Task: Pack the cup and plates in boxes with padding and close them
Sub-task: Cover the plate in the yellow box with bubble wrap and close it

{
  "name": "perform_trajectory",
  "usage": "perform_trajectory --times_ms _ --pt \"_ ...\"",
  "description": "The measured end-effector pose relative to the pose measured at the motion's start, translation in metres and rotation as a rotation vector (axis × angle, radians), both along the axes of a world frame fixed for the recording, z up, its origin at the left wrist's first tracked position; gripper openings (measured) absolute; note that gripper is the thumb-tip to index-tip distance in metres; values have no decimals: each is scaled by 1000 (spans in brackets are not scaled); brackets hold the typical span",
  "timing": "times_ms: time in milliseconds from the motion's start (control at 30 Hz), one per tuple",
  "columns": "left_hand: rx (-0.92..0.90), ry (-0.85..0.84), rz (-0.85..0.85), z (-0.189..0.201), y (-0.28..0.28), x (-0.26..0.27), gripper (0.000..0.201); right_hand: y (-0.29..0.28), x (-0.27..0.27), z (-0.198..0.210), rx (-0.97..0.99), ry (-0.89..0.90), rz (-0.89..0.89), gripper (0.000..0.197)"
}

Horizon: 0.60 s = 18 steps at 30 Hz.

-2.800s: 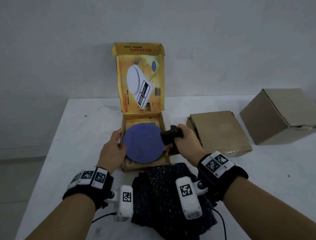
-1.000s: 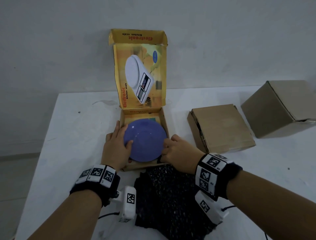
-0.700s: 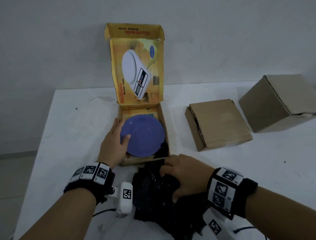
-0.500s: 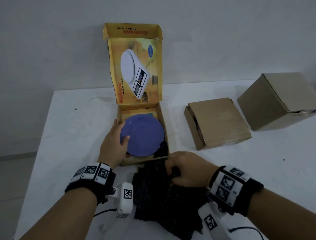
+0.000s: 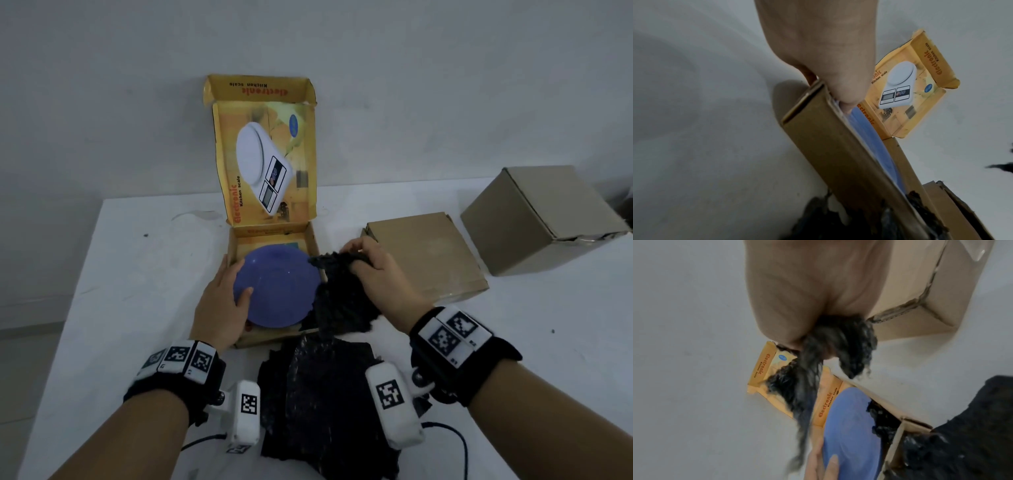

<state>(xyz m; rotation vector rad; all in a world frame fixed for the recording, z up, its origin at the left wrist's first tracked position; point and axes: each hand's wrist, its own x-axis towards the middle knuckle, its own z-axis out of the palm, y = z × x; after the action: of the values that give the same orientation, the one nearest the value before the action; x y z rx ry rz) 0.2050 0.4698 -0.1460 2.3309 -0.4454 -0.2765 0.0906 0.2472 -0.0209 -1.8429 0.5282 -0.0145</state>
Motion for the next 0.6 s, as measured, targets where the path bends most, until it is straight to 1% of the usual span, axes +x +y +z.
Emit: perform_trajectory --times_ms 33,67,100,133,200,233,267,367,400,433,533,600 --pt "1 2 -3 1 0 0 53 2 2 0 55 8 -13 32" --pt "3 -1 -4 1 0 0 53 4 3 -1 54 26 -15 52" --pt "1 -4 -4 1 1 0 53 5 6 -3 25 34 -27 61" --pt "-2 -3 -1 1 0 -1 53 6 8 -6 -11 26 -58 55" --pt "-8 -10 7 1 0 -2 54 7 16 -6 -44 -17 -110 21" --pt "-13 -15 7 2 0 -3 54 8 20 -5 -28 -30 -123 11" --pt "-17 -20 9 2 -1 -3 54 9 24 -5 11 -36 -134 12" --pt "-28 -15 23 2 -2 -4 54 10 32 -3 252 -101 -173 32" --pt "-31 -15 26 2 -2 -4 54 10 35 -1 299 -116 -190 37" --pt "-34 -16 28 2 -2 -5 54 9 36 1 324 -118 -207 38" --pt "-35 -15 34 2 -2 -6 54 6 44 3 376 -101 -271 32" --pt "-43 -8 38 2 -2 -5 54 4 50 3 318 -63 -285 42"
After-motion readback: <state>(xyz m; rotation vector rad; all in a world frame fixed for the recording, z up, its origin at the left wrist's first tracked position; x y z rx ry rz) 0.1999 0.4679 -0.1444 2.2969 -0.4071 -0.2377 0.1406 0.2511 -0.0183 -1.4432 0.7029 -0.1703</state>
